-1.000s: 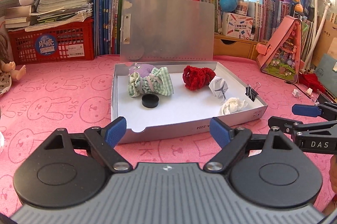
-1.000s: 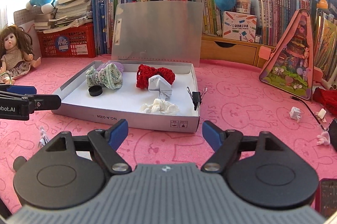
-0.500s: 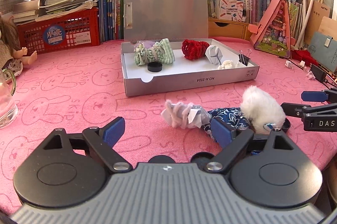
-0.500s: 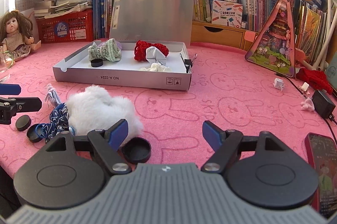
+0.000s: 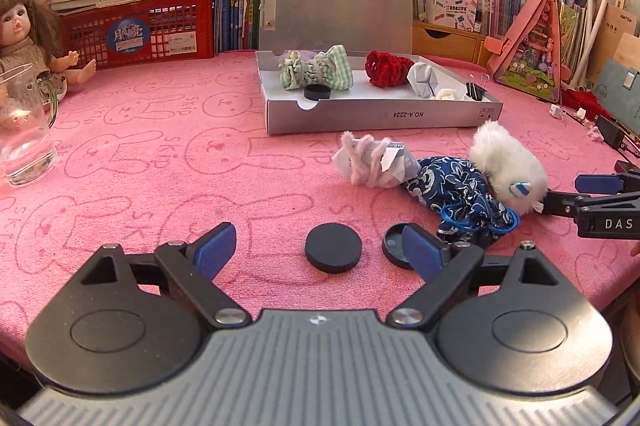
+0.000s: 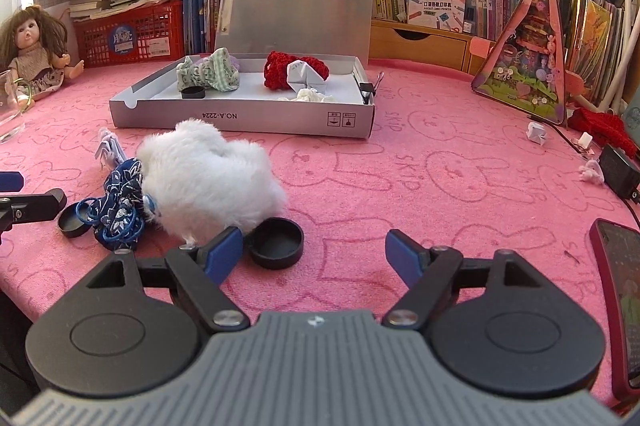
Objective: Organize objects
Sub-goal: 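Withdraw both open tools from the box toward the remaining items, then grasp a black lid with left tool while right tool grasps another black lid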
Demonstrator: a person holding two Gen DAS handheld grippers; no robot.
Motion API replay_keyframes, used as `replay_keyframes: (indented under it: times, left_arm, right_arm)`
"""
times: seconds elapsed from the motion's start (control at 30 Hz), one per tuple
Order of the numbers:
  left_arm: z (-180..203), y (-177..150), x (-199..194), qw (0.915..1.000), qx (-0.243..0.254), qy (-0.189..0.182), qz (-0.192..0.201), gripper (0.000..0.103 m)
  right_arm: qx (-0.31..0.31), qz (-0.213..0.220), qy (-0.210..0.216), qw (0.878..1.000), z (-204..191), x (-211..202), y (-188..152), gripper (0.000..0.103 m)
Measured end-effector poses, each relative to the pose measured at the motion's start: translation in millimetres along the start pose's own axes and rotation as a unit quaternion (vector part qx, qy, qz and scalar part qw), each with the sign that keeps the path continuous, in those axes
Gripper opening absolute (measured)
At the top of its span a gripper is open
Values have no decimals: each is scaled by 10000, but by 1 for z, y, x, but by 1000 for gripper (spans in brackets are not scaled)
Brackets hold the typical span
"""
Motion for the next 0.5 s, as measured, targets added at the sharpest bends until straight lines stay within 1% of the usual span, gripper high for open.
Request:
replay_keyframes:
  times: [0.13,0.27,0.43,0.5]
  left_arm:
    - [-4,-5,-2,10000,-49,45,-17,92]
    - [-8,-9,1,9998,2,176,-49,92]
    - [-2,-12,4,9989,316,358,39,92]
    - [0,-13,4,9986,324,400,116,92]
  right_arm:
    - [-105,-2,-10,9999,-4,1,-2,87]
    - [-29,-33,-18,10000,-4,5,-4,87]
    - [72,-21,-76,9999,-2,6,-6,90]
    - [98,-2,-93,9999,-2,6,-7,90]
Point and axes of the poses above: each gripper's, at about its wrist camera, not at the fingertips, and x roughly the way its jaws point, z to its right, y to its top, the point moved 9 cm from there along x, roughly the way its jaws point, and after that the axes turned 6 degrees about -y, right-handed, at the moved point
